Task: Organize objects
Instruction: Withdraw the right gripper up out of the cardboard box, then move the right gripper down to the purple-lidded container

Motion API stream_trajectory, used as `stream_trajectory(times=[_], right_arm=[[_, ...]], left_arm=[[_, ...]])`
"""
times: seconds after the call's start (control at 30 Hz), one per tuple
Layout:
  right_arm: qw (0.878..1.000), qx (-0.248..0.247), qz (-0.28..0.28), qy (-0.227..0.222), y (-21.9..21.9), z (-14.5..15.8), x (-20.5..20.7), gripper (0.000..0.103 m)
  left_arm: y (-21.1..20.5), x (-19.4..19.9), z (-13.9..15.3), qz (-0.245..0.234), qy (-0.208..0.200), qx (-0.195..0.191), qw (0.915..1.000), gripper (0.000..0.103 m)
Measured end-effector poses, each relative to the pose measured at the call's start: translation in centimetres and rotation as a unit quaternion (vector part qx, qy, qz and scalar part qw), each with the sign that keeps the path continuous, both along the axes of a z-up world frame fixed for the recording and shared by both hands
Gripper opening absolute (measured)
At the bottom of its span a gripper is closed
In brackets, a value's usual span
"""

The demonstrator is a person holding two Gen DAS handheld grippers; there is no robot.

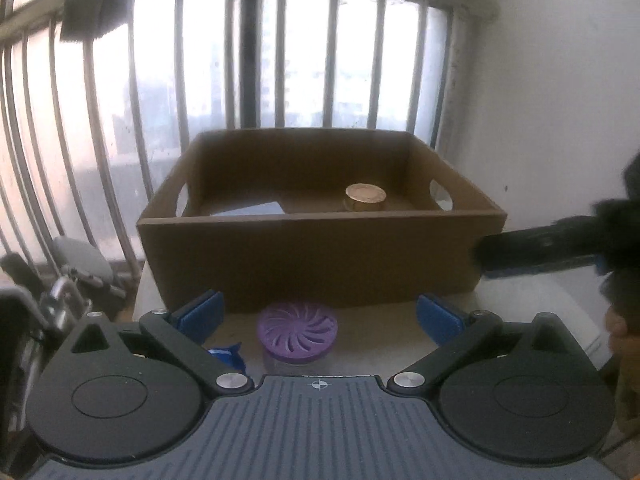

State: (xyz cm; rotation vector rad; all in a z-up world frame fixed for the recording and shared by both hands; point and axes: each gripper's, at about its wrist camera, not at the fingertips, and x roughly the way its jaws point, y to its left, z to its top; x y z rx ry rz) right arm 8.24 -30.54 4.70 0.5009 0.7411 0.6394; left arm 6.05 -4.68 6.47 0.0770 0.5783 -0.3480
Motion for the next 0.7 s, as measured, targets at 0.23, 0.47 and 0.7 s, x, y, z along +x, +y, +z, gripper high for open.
stream_trajectory(times=[0.23, 0.47, 0.7], right_arm=[[0.998, 0.026, 0.034, 0.040, 2.9, -3.4, 2.7, 0.076], [0.996, 0.017, 0.045, 0.074, 5.0, -6.0, 5.6, 0.066], [0.992, 0.012, 0.070, 0.101, 6.4, -7.8, 7.5, 0.060]], left_arm=[[-1.6, 2.3, -2.9, 0.005, -0.006, 0.028, 0.9996, 0.102], [-1.4, 6.5, -5.1, -0.001, 0.027, 0.029, 0.9992, 0.102], [-0.9, 8.6, -7.5, -0.013, 0.077, -0.001, 0.9969, 0.102]])
